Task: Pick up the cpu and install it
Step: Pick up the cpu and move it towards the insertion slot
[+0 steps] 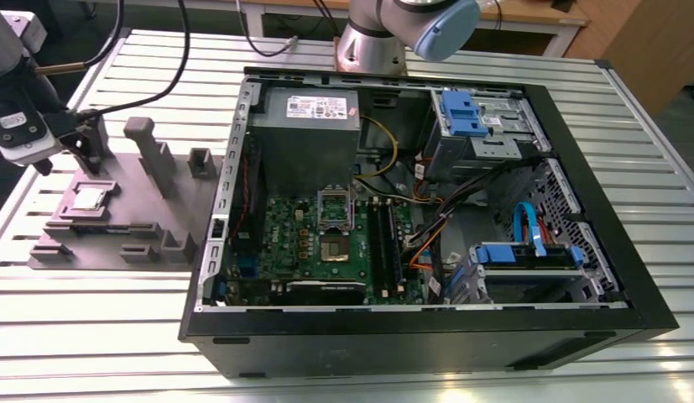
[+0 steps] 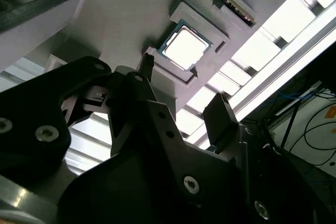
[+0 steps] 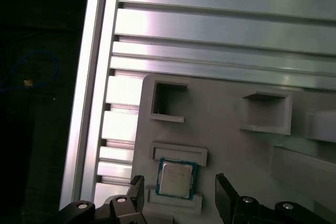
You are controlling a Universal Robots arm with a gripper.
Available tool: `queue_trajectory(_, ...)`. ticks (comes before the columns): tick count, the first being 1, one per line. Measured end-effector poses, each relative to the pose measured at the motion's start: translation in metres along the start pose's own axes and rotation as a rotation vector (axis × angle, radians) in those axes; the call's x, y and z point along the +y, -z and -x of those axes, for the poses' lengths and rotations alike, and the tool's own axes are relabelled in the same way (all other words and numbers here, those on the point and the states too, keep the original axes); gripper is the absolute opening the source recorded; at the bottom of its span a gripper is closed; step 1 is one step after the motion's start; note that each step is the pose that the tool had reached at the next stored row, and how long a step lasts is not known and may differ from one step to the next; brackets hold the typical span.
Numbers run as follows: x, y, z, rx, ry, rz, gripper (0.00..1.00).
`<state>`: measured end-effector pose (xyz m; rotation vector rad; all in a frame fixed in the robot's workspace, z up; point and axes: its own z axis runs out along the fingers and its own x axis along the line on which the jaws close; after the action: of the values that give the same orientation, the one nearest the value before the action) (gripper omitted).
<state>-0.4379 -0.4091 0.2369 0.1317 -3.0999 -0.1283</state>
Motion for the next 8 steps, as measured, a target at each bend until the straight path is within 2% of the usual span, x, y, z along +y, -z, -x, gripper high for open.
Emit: queue_trajectory(8, -0.0013, -0.0144, 0.0005, -0.0021, -0.016, 0.0004, 0.65)
